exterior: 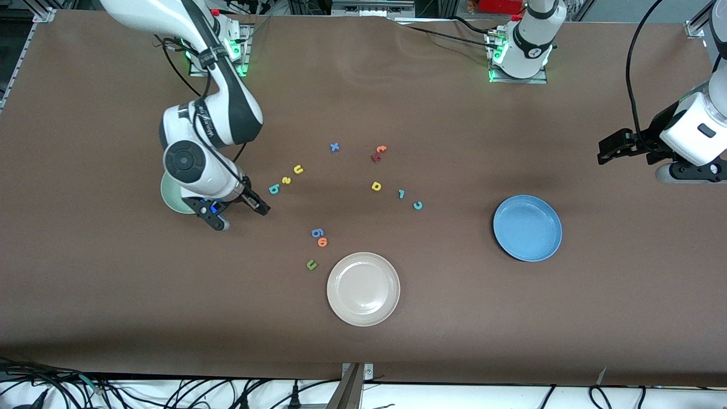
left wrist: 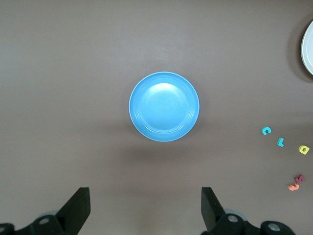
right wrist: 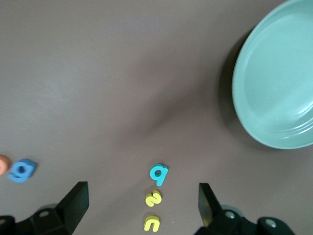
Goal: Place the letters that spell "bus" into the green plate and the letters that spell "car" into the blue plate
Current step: 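Reach the right gripper toward the blue letter q beside the green plate, then grasp the blue q with the right gripper while the left gripper reaches letters, then place the blue q on the green plate with the right gripper, then reach the yellow 2 with the right gripper while the left gripper grasps yellow a, then grasp the yellow 2 while the left gripper drops a on blue plate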
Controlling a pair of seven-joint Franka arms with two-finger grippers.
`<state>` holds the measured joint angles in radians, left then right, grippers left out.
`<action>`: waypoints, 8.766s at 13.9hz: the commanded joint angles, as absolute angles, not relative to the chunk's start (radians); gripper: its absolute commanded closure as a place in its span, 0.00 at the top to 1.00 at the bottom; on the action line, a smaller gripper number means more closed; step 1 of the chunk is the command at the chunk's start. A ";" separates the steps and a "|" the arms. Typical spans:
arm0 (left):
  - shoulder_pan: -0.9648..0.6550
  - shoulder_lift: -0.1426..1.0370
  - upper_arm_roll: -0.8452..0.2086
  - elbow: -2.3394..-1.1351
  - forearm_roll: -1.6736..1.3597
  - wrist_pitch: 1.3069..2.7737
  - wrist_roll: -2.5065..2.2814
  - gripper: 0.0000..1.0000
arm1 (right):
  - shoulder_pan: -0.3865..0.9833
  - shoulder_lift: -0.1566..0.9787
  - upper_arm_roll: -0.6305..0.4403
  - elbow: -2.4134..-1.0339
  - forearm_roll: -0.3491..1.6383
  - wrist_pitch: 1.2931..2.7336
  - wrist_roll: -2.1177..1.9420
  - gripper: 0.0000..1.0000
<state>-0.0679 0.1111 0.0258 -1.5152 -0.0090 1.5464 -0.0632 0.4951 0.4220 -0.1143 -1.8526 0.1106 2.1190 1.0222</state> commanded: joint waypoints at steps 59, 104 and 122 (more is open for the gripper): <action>-0.762 0.633 -0.006 -1.770 -0.114 2.396 -0.529 0.99 | 0.512 0.374 -0.397 -1.897 0.184 1.921 0.473 0.00; -0.646 0.638 0.035 -1.680 -0.014 2.301 -0.367 0.16 | 0.644 0.499 -0.121 -2.086 0.264 2.457 1.134 0.96; -0.210 0.426 0.035 -1.893 0.100 2.296 0.237 0.15 | 0.643 0.502 -0.100 -2.117 0.265 2.502 1.132 0.50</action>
<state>-0.2736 0.4837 0.0507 -1.7862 0.0748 2.2125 0.1572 0.6368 0.5041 -0.1082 -2.0965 0.2432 2.4917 1.1278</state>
